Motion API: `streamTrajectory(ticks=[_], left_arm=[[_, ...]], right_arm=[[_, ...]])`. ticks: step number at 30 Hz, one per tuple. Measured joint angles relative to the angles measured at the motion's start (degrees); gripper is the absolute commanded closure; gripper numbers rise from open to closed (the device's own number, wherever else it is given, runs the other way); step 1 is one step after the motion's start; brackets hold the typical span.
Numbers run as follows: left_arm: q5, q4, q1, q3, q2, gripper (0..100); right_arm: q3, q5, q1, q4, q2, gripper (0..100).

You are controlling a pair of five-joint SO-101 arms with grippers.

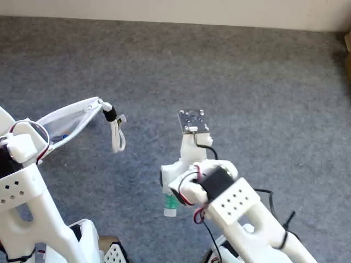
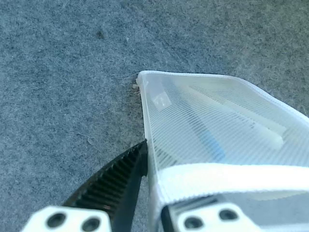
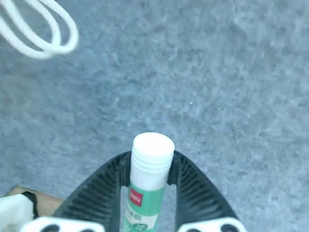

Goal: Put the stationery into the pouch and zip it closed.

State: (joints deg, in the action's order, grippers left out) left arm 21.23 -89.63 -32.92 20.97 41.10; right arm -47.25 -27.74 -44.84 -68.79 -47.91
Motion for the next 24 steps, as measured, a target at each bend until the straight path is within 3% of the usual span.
streamTrajectory(ticks=[12,24], left_arm=[[0.0,0.0,0.0,0.0,0.0,99],[0.0,0.0,0.0,0.0,0.0,99]], right_arm=[[0.0,0.0,0.0,13.8,-11.4,99.5],[0.0,0.0,0.0,34.4,-12.3,99.5]])
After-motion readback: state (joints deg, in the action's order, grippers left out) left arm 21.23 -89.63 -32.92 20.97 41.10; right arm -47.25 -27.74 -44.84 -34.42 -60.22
